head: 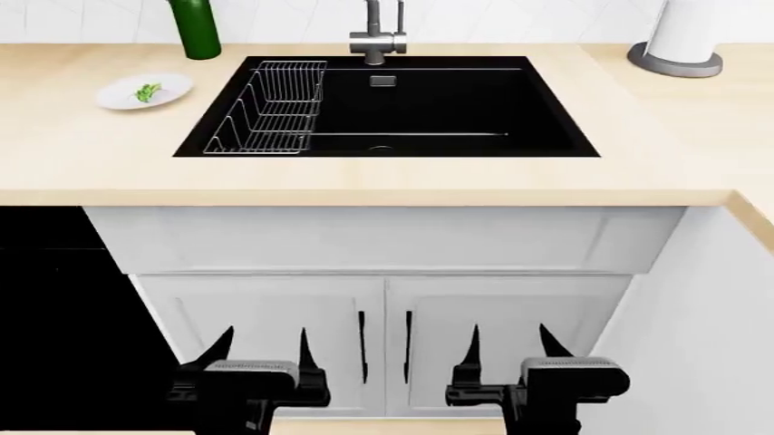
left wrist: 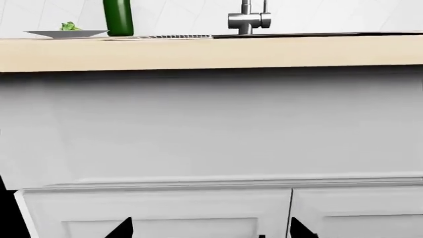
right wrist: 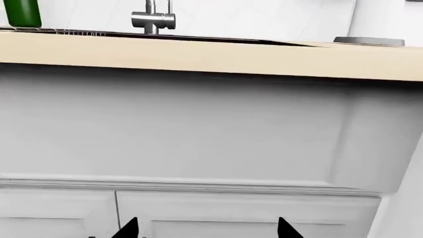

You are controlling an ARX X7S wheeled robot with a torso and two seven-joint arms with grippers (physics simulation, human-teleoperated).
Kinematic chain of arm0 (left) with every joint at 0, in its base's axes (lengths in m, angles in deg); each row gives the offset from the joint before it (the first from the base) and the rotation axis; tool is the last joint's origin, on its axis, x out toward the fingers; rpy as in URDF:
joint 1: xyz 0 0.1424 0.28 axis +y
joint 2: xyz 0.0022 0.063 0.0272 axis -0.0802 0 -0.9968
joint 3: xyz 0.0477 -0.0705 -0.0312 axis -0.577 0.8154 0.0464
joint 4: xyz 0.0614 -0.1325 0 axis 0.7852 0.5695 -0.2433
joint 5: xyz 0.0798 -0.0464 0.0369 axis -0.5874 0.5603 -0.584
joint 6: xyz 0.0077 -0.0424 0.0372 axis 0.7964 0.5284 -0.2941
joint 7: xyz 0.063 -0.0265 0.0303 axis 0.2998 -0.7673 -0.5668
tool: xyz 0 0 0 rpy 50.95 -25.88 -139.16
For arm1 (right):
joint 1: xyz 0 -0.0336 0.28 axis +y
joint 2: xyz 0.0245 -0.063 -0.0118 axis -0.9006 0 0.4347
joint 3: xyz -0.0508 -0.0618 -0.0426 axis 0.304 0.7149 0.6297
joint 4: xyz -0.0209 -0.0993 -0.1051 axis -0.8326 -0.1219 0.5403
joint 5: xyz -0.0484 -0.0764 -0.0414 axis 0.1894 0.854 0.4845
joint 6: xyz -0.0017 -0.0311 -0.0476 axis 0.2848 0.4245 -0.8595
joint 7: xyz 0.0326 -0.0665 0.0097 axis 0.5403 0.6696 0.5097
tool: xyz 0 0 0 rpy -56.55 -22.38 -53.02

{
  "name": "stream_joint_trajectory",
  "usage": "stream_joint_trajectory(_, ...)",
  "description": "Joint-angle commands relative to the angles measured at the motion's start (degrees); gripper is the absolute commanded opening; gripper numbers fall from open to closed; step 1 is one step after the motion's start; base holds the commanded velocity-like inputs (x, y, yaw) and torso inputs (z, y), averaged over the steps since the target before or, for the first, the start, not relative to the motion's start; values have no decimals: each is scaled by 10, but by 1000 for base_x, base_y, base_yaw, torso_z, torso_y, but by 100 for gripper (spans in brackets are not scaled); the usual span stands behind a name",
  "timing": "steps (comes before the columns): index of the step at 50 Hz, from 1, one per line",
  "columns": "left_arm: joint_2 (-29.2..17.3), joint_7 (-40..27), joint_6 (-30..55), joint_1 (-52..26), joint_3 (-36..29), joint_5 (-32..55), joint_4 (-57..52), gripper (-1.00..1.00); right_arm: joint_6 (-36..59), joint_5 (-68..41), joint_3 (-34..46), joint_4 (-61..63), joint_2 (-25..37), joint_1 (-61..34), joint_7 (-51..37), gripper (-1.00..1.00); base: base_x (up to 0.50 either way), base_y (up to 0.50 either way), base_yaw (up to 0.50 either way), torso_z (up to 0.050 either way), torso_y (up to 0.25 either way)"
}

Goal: Pick the celery from the counter and place it in the sink. Then turn on the sink faucet.

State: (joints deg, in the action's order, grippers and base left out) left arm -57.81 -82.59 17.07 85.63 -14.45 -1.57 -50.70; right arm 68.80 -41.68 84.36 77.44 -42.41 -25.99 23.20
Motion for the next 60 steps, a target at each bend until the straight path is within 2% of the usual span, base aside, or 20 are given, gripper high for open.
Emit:
stream_joint_trajectory(1,17,26,-13,7,11,-33,-1,100,-21,-5,-22,0,-18,12,43,100,0,500,0,0,0)
stream_joint_trajectory(12,1,7,-17,6,-7,-25,1,100,-24,-21,-6,-7,-4,9,23,100,0,498,0,0,0)
stream_joint_trajectory(24,-10,-6,1,7,-21,-19,-18,100,-14,-31,8,9,9,11,13,100,0,4,0,0,0)
stream_joint_trajectory(25,-11,-9,22,8,-22,-22,-34,100,-6,-30,9,16,10,12,10,100,0,0,0,0,0)
stream_joint_trajectory(26,-15,-8,102,10,-29,-30,-112,100,80,-64,2,102,19,10,13,100,0,0,0,0,0)
stream_joint_trajectory(27,-16,-7,138,6,-26,-25,-142,100,160,-74,1,156,25,7,14,100,0,0,0,0,0)
stream_joint_trajectory(28,-21,1,224,-10,-21,-14,-223,100,246,-111,-5,227,41,-10,23,100,0,0,0,0,0)
stream_joint_trajectory(29,-26,4,309,-40,-16,-9,-301,100,332,-122,-10,301,54,-32,12,100,0,0,0,0,0)
stream_joint_trajectory(30,-28,6,393,-57,-14,-4,-332,100,390,-139,-14,330,60,-48,13,100,0,0,0,0,0)
stream_joint_trajectory(32,-35,24,565,-145,-3,21,-446,100,562,-207,-58,435,67,-134,-1,100,0,0,0,0,0)
stream_joint_trajectory(34,-38,31,682,-200,5,33,-489,100,689,-247,-94,478,62,-199,-7,100,0,0,0,0,0)
stream_joint_trajectory(39,-31,51,846,-311,42,55,-552,100,866,-293,-151,549,51,-330,-24,100,0,0,0,0,0)
stream_joint_trajectory(41,-40,48,864,-330,36,56,-564,100,882,-341,-175,538,52,-349,-48,100,0,0,0,0,0)
stream_joint_trajectory(43,-43,48,884,-351,37,60,-570,100,882,-428,-193,521,69,-367,-118,100,0,0,0,0,0)
stream_joint_trajectory(46,-46,46,879,-354,38,64,-568,100,882,-551,-216,492,90,-389,-208,100,0,0,0,0,0)
stream_joint_trajectory(48,-47,46,871,-351,40,65,-562,100,880,-583,-222,484,95,-396,-235,100,0,0,0,0,0)
stream_joint_trajectory(60,-51,36,867,-359,37,71,-560,100,853,-601,-208,475,114,-394,-253,100,0,0,0,0,0)
